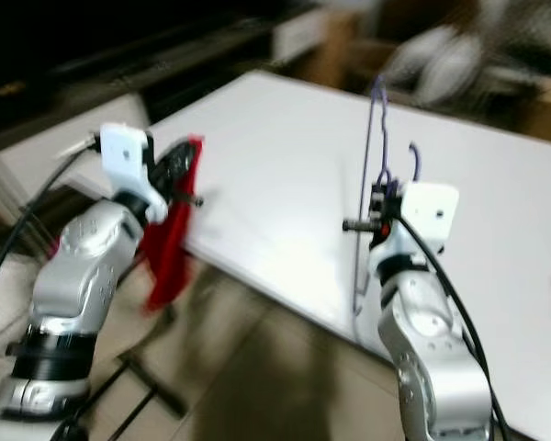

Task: Hang hanger

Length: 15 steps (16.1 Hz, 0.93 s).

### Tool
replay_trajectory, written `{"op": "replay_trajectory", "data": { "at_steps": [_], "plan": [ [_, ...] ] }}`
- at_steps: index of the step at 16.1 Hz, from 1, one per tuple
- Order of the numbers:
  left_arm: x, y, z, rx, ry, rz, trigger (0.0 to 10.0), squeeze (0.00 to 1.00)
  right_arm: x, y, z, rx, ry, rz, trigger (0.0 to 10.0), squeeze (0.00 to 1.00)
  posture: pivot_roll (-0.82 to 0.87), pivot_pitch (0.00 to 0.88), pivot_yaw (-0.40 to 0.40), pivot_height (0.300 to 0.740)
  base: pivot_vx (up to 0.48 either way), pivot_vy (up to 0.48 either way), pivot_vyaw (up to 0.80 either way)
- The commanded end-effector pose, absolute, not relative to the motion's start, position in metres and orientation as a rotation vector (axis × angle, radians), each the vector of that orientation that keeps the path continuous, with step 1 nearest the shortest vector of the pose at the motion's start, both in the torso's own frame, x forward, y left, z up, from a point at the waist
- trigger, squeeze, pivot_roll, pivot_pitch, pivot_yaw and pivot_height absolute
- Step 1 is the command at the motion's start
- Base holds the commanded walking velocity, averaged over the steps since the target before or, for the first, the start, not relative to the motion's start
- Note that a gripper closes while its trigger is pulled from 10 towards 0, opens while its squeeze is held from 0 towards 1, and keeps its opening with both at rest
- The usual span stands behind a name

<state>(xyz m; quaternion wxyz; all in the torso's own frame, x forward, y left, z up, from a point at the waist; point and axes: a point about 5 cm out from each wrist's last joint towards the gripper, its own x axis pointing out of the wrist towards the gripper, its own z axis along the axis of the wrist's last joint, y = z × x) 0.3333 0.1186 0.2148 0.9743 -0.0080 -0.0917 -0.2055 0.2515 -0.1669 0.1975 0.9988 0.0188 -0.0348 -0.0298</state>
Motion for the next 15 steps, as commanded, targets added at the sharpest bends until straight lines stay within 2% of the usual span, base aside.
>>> {"op": "replay_trajectory", "data": {
  "at_steps": [1,6,7,10,15],
  "plan": [
    [0.335,0.104,0.231,-0.044,-0.245,-0.465,10.0,0.0,0.251,-0.172,0.206,0.024,-0.099,-0.081,10.0,0.0,-0.01,0.0,0.062,0.74,0.442,0.0,-0.8],
    [0.348,0.079,0.27,-0.123,-0.353,-0.536,10.0,0.0,0.253,-0.171,0.217,0.026,-0.134,-0.077,10.0,0.0,-0.01,0.0,0.064,0.74,0.432,0.0,-0.8],
    [0.349,0.077,0.276,-0.146,-0.375,-0.528,10.0,0.0,0.253,-0.171,0.218,0.024,-0.136,-0.074,10.0,0.0,-0.01,0.0,0.064,0.74,0.0,0.0,-0.4],
    [0.355,0.09,0.267,-0.104,-0.357,-0.475,10.0,0.0,0.25,-0.169,0.218,0.027,-0.139,-0.061,10.0,0.0,-0.02,0.0,0.082,0.74,0.0,0.0,0.0],
    [0.357,0.065,0.261,-0.103,-0.314,-0.586,10.0,0.0,0.25,-0.167,0.217,0.038,-0.138,-0.05,10.0,0.0,0.01,0.0,0.09,0.74,0.0,0.0,0.0]
  ]
}}
